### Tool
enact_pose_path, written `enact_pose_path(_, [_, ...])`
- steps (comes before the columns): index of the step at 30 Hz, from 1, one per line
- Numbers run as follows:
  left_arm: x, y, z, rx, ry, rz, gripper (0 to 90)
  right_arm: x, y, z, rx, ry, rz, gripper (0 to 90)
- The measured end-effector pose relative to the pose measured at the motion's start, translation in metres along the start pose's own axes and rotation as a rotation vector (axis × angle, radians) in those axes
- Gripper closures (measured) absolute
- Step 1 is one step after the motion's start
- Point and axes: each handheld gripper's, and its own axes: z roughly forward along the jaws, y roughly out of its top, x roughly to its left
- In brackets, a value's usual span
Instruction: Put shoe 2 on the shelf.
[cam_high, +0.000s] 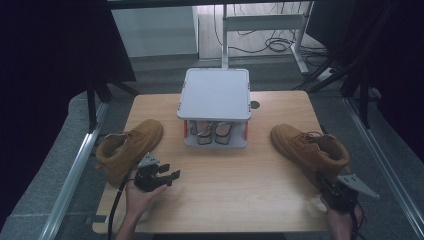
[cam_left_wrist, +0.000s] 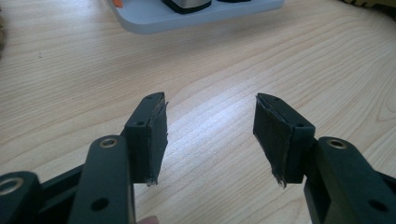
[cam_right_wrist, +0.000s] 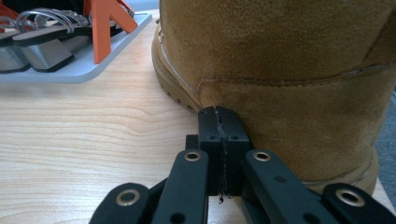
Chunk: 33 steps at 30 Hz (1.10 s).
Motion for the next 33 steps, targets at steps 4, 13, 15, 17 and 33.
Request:
enact_pose_path(4, [0.0, 0.0, -0.001, -0.007, 0.0, -0.002, 44.6, 0.008, 0.001, 0.001, -0.006, 0.021, -0.016, 89.3])
enact_pose_path(13, [0.001, 0.0, -0.001, -0.012, 0.005, -0.002, 44.6, 0.03, 0.005, 0.005, -0.034, 0.122, -0.045, 85.2])
enact_pose_path(15, [0.001, 0.0, -0.002, -0.014, 0.005, -0.002, 44.5, 0.036, 0.005, 0.006, -0.037, 0.144, -0.055, 83.5])
enact_pose_path(17, [0.001, 0.0, -0.002, -0.017, 0.004, -0.001, 44.5, 0.041, 0.004, 0.008, -0.03, 0.162, -0.07, 82.2])
enact_pose_path(33, [-0.001, 0.007, -0.024, -0.112, 0.037, 0.016, 43.9, 0.065, 0.007, 0.015, 0.028, 0.287, -0.095, 43.6])
